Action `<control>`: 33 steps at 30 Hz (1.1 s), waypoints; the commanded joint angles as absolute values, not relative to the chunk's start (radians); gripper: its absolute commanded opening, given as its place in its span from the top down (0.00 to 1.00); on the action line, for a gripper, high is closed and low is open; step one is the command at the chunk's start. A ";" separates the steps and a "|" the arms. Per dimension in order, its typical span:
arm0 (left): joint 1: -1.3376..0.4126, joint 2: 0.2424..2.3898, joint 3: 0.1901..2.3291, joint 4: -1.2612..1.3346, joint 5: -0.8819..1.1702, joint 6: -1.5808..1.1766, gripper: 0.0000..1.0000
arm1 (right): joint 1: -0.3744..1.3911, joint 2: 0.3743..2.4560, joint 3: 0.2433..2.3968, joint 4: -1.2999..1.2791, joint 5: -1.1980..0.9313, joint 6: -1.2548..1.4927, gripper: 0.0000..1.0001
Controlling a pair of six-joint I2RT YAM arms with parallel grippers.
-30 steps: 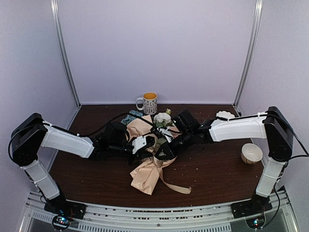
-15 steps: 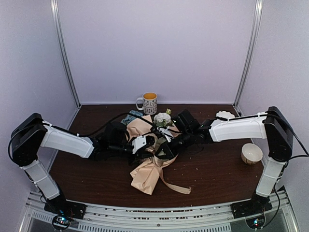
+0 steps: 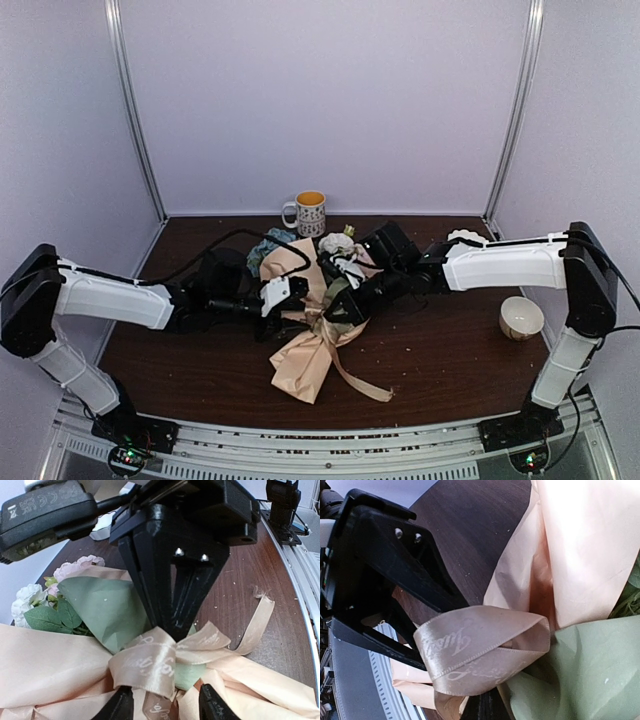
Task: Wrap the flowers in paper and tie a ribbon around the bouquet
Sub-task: Cross the half-tied ribbon over the folded bouquet.
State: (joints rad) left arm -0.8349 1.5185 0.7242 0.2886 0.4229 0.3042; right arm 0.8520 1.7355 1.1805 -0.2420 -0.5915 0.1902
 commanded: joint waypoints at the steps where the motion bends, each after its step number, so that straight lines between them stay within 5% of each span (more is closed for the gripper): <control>1: -0.836 1.476 0.709 0.222 0.405 0.308 0.51 | 0.849 1.702 1.182 -0.296 -0.526 0.168 1.00; 13: -0.804 1.333 0.774 0.091 0.431 0.098 0.52 | 0.871 1.713 1.219 -0.322 -0.520 0.133 1.00; 18: -0.805 1.399 0.755 0.106 0.453 0.237 0.45 | 0.875 1.726 1.211 -0.281 -0.564 0.154 1.00; 24: -0.805 1.492 0.803 0.155 0.279 0.370 0.56 | 0.876 1.726 1.206 -0.314 -0.566 0.130 1.00; 33: -0.804 1.555 0.712 0.449 0.295 0.496 0.57 | 0.875 1.739 1.215 -0.311 -0.599 0.123 1.00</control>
State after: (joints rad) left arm -0.8085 1.5230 0.7433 0.2546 0.3161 0.4179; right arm 0.8703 1.7355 1.1919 -0.3111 -0.5682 0.1341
